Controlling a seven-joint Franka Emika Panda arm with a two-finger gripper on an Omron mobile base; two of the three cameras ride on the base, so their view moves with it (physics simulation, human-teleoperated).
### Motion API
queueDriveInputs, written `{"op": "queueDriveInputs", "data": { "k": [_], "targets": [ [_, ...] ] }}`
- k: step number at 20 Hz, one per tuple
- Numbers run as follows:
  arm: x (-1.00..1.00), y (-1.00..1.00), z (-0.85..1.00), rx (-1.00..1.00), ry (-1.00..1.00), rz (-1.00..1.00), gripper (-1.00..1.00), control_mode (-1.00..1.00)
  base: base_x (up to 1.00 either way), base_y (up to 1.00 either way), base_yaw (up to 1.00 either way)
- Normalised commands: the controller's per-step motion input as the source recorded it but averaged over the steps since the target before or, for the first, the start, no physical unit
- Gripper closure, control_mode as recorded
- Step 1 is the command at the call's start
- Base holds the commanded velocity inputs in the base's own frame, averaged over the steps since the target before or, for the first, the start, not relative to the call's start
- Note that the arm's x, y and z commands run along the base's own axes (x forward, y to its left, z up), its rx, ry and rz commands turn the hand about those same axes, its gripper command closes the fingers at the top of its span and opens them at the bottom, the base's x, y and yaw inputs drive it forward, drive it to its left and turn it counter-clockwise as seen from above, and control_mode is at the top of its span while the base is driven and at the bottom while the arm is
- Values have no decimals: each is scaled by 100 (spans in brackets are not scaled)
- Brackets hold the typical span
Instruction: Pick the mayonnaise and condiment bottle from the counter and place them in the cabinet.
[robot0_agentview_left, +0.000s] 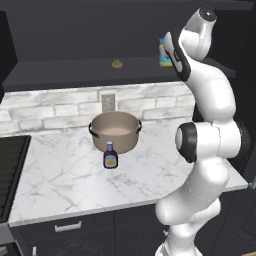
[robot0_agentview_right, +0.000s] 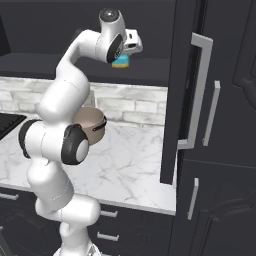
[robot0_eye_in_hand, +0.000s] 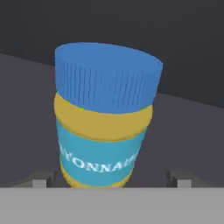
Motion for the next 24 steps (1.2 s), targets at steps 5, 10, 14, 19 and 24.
{"op": "queueDriveInputs", "data": {
  "k": [5, 10, 14, 19, 24],
  "targets": [
    [47, 0, -49, 4, 0, 3, -100, -100, 0, 0, 0],
    [-4, 0, -32, 3, -3, 2, -100, -100, 0, 0, 0],
    [-48, 0, 0, 5, -9, 0, -100, -100, 0, 0, 0],
    [-89, 16, -1, 8, -9, 0, -100, -100, 0, 0, 0],
    [-93, 42, -16, 5, -6, 0, -100, -100, 0, 0, 0]
  ]
}}
